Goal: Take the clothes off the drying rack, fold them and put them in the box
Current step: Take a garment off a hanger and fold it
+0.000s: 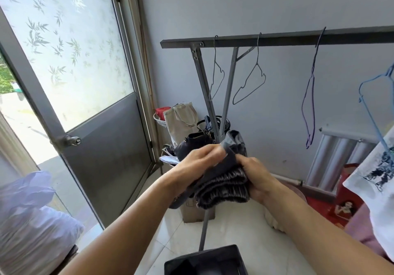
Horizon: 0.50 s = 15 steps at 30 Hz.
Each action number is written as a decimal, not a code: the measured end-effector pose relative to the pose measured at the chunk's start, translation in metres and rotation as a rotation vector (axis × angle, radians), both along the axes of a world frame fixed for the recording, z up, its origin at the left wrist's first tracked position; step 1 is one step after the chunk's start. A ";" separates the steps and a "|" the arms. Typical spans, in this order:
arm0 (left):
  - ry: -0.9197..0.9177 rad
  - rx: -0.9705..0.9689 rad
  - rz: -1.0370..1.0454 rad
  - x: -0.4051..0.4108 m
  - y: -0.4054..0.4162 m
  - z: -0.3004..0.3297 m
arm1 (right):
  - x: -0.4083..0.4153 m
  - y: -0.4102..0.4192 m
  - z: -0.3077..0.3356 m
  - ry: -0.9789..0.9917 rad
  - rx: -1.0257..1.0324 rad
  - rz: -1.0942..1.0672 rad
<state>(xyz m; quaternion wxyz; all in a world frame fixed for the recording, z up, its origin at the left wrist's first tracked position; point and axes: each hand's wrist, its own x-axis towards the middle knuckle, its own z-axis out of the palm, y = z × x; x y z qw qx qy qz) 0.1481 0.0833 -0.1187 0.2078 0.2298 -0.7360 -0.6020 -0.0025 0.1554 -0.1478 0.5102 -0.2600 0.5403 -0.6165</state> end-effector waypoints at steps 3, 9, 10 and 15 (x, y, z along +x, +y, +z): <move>-0.094 -0.237 -0.063 0.000 0.001 -0.007 | -0.001 -0.004 0.006 -0.090 -0.014 0.031; 0.170 0.155 0.111 -0.009 0.005 -0.014 | -0.003 0.006 0.008 -0.153 -0.293 0.198; 0.191 0.202 0.123 -0.011 0.007 -0.013 | 0.001 0.005 0.006 -0.050 -0.290 0.184; 0.268 0.410 0.229 -0.024 0.010 -0.013 | 0.013 0.000 0.006 0.389 -0.227 -0.135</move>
